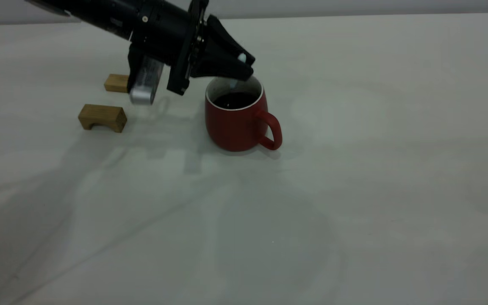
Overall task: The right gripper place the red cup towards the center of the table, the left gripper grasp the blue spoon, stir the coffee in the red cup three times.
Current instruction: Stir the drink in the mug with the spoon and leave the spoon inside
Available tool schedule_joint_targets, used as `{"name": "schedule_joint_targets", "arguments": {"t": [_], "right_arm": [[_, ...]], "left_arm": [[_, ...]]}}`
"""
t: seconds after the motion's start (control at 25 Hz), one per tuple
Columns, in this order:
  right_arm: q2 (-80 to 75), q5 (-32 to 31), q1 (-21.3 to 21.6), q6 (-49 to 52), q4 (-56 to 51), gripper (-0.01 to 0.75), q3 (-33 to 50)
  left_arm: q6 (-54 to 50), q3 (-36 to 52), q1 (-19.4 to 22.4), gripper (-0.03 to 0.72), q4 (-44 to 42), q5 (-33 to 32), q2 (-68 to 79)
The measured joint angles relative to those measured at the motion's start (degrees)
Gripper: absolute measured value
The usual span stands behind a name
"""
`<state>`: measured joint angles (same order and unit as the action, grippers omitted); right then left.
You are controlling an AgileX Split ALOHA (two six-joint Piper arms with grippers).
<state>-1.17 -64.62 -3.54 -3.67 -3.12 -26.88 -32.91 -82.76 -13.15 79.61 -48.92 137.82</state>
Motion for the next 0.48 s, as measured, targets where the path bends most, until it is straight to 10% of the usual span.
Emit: {"name": "schedule_joint_targets", "arguments": {"t": [0.48], "right_arm": [[0.00,0.00,0.00,0.00,0.00,0.237,0.00]], "left_arm": [[-7.29,-0.18,-0.88,0.167,-0.38,-4.68,1.78]]}}
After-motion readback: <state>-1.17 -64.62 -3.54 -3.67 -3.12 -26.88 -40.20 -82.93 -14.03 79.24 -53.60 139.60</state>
